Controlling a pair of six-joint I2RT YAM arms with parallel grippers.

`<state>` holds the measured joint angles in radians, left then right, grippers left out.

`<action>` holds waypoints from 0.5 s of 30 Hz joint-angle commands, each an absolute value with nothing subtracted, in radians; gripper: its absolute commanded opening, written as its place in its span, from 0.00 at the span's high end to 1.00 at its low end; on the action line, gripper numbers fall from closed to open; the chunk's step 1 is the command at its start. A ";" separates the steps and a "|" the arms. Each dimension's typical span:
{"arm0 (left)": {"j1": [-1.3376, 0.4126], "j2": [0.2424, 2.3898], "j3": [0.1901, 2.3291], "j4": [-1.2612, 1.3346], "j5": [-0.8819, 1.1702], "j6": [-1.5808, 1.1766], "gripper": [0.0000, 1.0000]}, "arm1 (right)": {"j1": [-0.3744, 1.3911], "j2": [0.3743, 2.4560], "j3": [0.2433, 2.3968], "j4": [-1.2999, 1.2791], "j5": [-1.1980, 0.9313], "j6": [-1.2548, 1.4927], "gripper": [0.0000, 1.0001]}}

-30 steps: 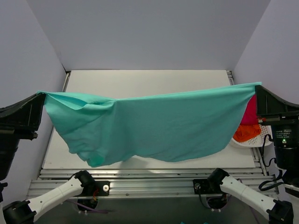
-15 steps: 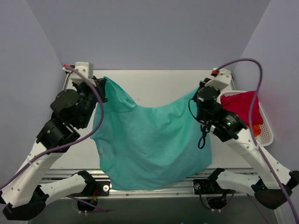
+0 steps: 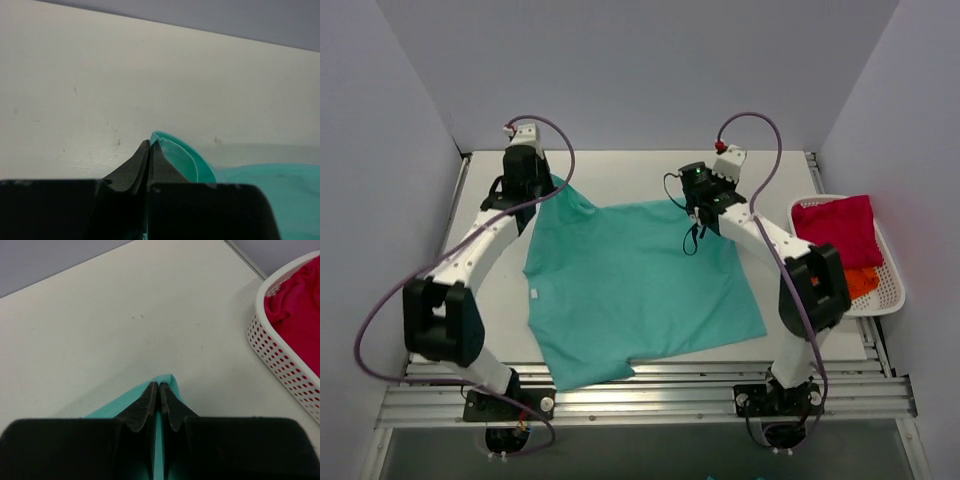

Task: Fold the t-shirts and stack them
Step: Flatten out the tshirt

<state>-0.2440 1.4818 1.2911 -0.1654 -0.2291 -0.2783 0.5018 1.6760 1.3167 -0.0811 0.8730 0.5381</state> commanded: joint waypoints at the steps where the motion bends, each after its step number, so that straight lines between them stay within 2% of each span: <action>1: -0.190 1.683 1.393 -0.020 -0.114 -0.305 0.98 | 0.431 1.841 1.436 -0.011 0.888 0.575 1.00; 7: -0.146 2.046 1.714 -0.032 -0.048 -0.288 0.98 | 0.339 2.186 1.724 0.011 0.811 0.583 1.00; 8: -0.144 2.092 1.820 -0.041 -0.045 -0.285 0.98 | 0.331 2.225 1.823 0.000 0.813 0.583 1.00; 14: -0.121 2.437 2.273 -0.202 -0.028 -0.265 0.98 | 0.275 2.411 2.074 -0.034 0.802 0.580 1.00; 15: -0.115 2.527 2.428 -0.256 -0.020 -0.258 0.98 | 0.269 2.431 2.107 -0.023 0.801 0.580 1.00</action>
<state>-0.1368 2.4191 2.1658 -0.1745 -0.0528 -0.2798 0.2863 2.4371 1.9976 -0.0273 0.7761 0.5686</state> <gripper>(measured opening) 0.035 0.007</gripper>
